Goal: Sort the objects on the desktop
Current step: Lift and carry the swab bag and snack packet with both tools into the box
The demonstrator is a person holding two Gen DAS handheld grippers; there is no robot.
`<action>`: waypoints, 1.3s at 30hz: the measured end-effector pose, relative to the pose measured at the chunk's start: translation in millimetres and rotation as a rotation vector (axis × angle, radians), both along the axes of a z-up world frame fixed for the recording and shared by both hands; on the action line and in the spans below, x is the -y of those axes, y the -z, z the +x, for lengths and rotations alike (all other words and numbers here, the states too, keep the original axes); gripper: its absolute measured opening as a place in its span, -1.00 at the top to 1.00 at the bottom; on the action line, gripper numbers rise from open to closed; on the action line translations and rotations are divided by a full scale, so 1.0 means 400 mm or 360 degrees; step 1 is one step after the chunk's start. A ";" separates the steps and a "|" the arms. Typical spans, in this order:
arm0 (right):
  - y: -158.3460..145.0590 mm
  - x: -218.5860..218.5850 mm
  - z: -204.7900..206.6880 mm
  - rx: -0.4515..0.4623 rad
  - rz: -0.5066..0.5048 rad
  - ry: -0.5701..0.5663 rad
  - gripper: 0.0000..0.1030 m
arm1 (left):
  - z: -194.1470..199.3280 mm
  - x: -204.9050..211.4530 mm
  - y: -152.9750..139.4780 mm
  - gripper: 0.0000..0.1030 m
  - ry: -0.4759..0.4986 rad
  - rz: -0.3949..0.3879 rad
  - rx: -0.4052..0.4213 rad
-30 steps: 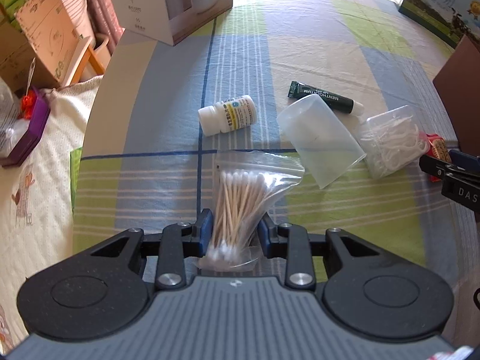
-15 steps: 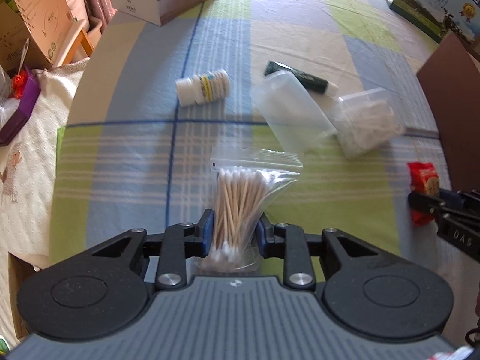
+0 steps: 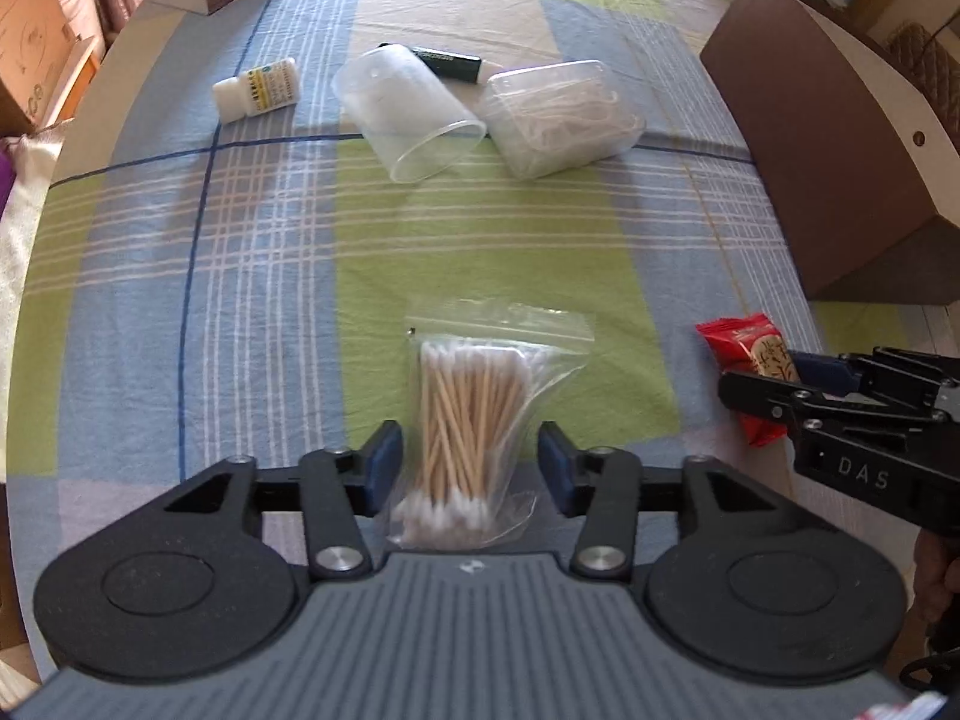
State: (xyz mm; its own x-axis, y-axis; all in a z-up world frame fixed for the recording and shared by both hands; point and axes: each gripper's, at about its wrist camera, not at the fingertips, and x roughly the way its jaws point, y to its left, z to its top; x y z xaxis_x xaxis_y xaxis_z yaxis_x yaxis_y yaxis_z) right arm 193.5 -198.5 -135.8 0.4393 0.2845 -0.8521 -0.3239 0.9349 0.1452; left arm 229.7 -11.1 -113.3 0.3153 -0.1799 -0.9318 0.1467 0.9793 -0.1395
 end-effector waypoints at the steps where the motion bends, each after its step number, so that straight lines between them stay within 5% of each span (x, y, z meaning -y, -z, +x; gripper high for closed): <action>1: 0.003 -0.001 -0.001 0.0008 -0.0015 0.0001 -0.01 | 0.001 0.004 0.001 0.04 0.0008 0.0029 0.0015; 5: 0.010 0.005 -0.002 0.0058 -0.0014 -0.0007 0.02 | 0.009 0.023 0.007 0.08 0.0034 0.0126 0.0077; 9: 0.012 0.010 -0.011 0.0060 -0.0019 -0.0067 0.49 | 0.005 0.038 0.004 0.49 0.0027 0.0171 0.0113; 22: -0.065 0.099 -0.082 0.0034 0.0090 -0.0120 0.51 | -0.073 0.102 -0.055 0.59 0.0031 0.0104 0.0123; 39: -0.245 0.276 -0.123 0.0223 0.0238 -0.0117 0.51 | -0.138 0.309 -0.250 0.59 0.0181 0.0007 0.0378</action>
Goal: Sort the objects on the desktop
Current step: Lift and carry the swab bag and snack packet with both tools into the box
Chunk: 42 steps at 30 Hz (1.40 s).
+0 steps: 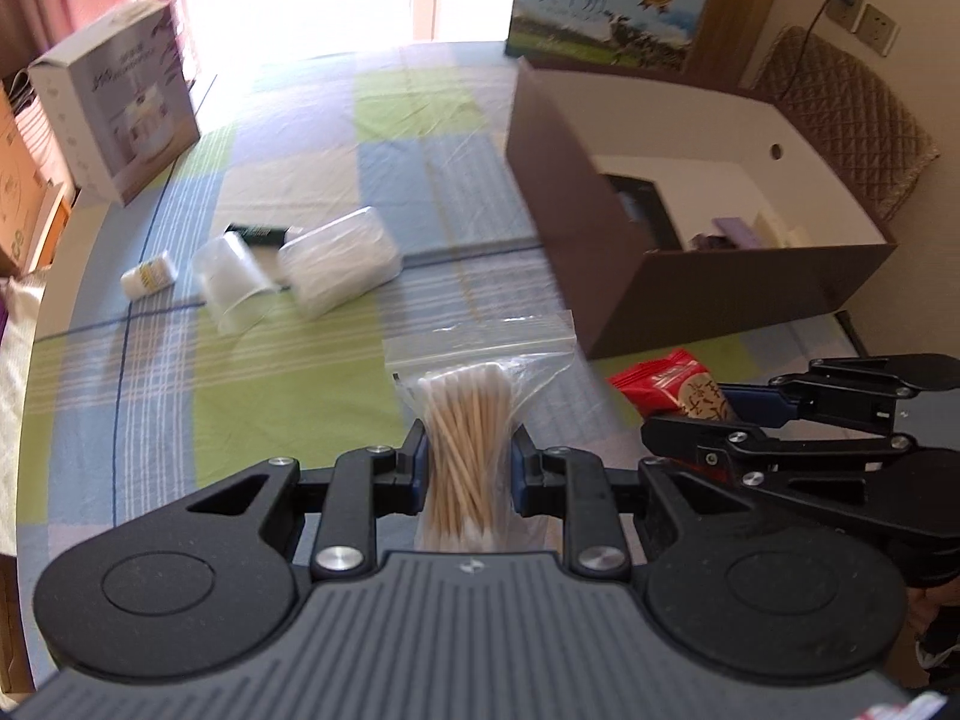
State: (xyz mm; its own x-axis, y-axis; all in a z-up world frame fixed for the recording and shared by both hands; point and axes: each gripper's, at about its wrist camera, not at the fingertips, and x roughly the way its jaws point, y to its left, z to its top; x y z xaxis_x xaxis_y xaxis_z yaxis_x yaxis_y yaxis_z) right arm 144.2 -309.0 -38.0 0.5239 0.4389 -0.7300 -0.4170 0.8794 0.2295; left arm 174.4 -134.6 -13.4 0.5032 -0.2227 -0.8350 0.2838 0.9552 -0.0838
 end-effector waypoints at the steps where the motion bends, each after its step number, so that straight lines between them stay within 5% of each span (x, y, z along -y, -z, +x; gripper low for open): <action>1: -0.009 0.012 0.000 0.0010 0.0004 0.0005 0.51 | -0.001 0.015 -0.009 0.59 0.0014 -0.0003 0.0015; 22: -0.089 0.347 0.087 0.0125 0.0034 0.0261 0.51 | 0.052 0.344 -0.071 0.59 0.0236 -0.0099 0.0101; 42: -0.033 0.510 0.374 0.0072 -0.0037 0.0346 0.51 | 0.320 0.611 -0.015 0.59 0.0275 -0.0078 0.0037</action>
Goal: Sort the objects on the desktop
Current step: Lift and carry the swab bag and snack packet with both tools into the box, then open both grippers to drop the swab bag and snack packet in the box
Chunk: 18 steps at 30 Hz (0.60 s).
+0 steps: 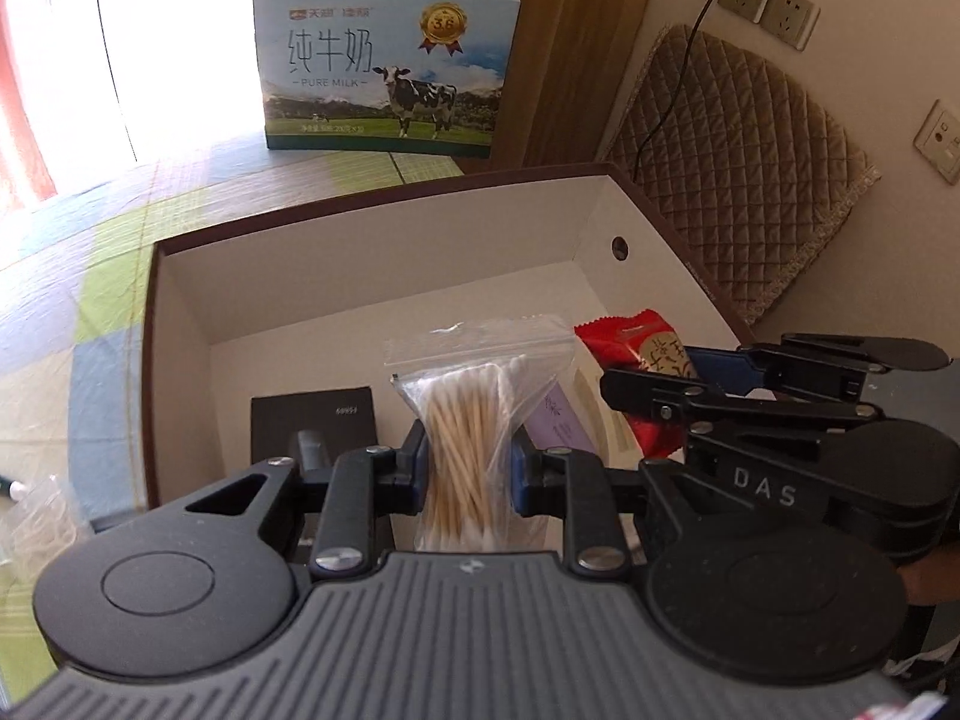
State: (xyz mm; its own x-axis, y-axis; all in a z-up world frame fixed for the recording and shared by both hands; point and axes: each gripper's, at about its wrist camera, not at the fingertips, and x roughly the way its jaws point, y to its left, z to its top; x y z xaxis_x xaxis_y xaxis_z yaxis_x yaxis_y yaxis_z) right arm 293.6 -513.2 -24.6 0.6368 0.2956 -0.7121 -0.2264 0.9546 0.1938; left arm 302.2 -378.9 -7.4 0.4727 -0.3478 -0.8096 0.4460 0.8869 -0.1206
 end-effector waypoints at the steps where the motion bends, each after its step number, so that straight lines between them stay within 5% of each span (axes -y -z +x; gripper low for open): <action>1: 0.007 0.004 0.012 -0.0016 0.0003 0.0004 0.51 | 0.011 0.010 0.007 0.59 0.0004 0.0015 0.0001; 18: 0.091 0.040 0.160 -0.0209 -0.0012 0.0044 0.52 | 0.186 0.094 0.145 0.59 0.0010 0.0161 -0.0201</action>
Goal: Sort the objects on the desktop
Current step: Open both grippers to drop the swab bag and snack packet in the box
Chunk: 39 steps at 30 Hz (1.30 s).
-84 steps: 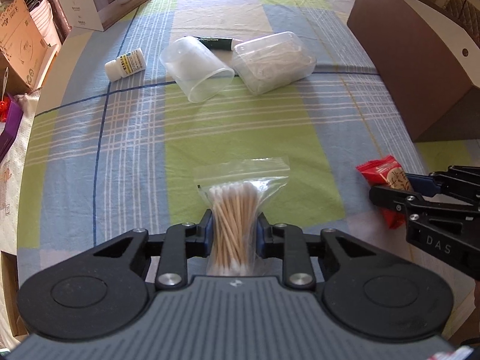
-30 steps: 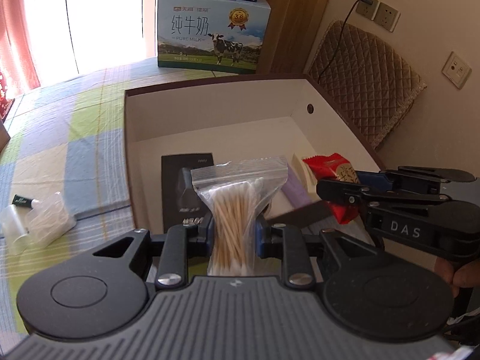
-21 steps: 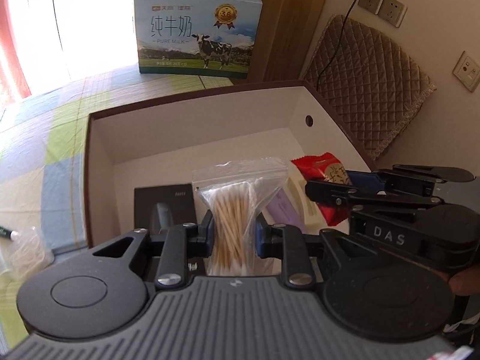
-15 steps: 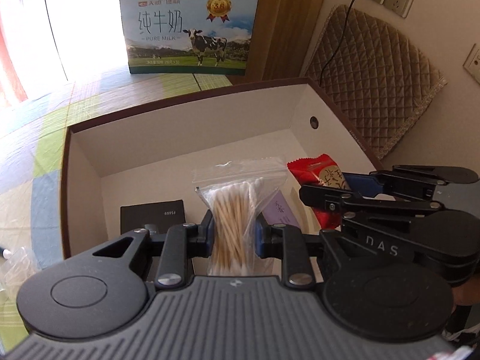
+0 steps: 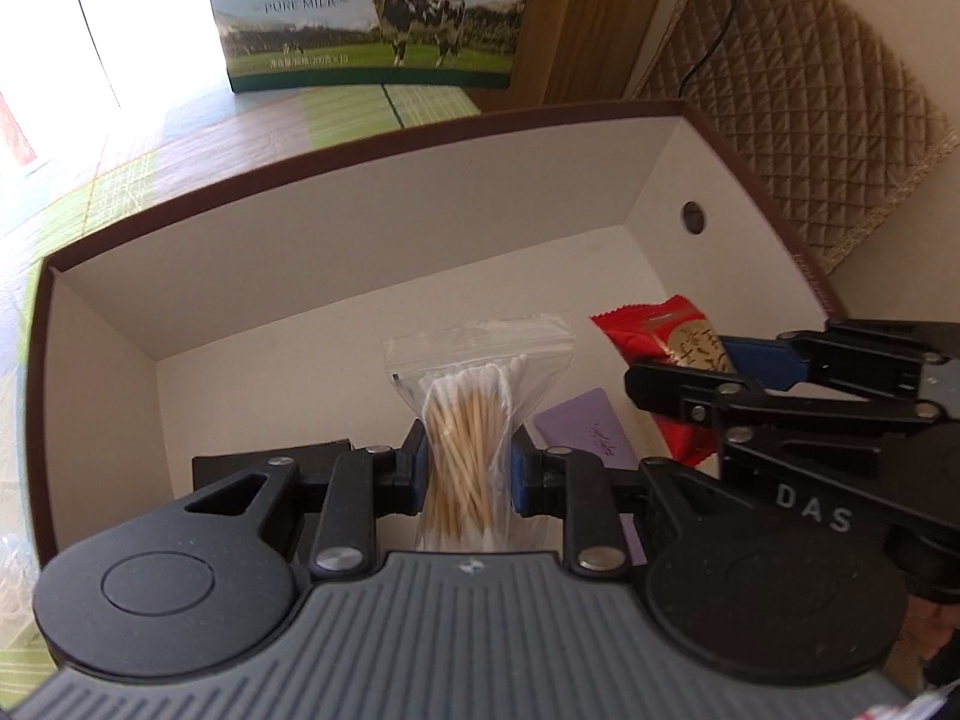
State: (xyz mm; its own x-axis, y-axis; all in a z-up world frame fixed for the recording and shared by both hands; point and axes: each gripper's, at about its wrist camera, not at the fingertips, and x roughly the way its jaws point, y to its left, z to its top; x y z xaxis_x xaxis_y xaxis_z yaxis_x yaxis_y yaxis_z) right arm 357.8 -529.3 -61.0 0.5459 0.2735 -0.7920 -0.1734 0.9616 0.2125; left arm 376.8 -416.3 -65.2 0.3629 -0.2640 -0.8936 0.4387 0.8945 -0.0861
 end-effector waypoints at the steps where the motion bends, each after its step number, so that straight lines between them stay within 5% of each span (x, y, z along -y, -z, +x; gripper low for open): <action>1: 0.004 0.000 0.004 -0.0009 0.0000 0.0003 0.51 | 0.006 0.002 0.007 0.59 0.0002 0.0006 -0.0008; 11: 0.028 0.005 0.027 -0.0057 0.0006 0.0015 0.51 | 0.051 0.010 0.055 0.57 -0.0003 0.0058 -0.0042; 13: 0.030 0.003 0.030 -0.0062 0.0010 0.0015 0.51 | 0.055 0.008 0.057 0.47 -0.0008 0.0068 -0.0038; 15: 0.033 0.002 0.033 -0.0069 0.0017 0.0011 0.51 | 0.061 0.003 0.053 0.09 -0.0021 0.0061 -0.0025; 31: 0.051 -0.051 0.061 -0.0112 0.0045 -0.0051 0.50 | 0.048 -0.054 0.010 -0.31 -0.0086 0.0178 0.0094; 36: 0.041 -0.040 0.053 -0.0059 0.0089 -0.0006 -0.22 | 0.036 -0.075 0.007 -0.38 -0.0113 0.0193 0.0095; 39: 0.031 -0.029 0.043 -0.0053 0.0107 0.0006 -0.32 | 0.030 -0.088 0.004 -0.48 -0.0123 0.0207 0.0108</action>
State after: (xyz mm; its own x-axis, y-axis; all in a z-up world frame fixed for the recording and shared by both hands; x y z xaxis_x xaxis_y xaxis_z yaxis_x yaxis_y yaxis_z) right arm 374.9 -517.5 -73.5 0.5209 0.3247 -0.7895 -0.1613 0.9456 0.2825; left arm 388.7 -381.2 -66.6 0.4385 -0.1168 -0.8911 0.3689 0.9275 0.0600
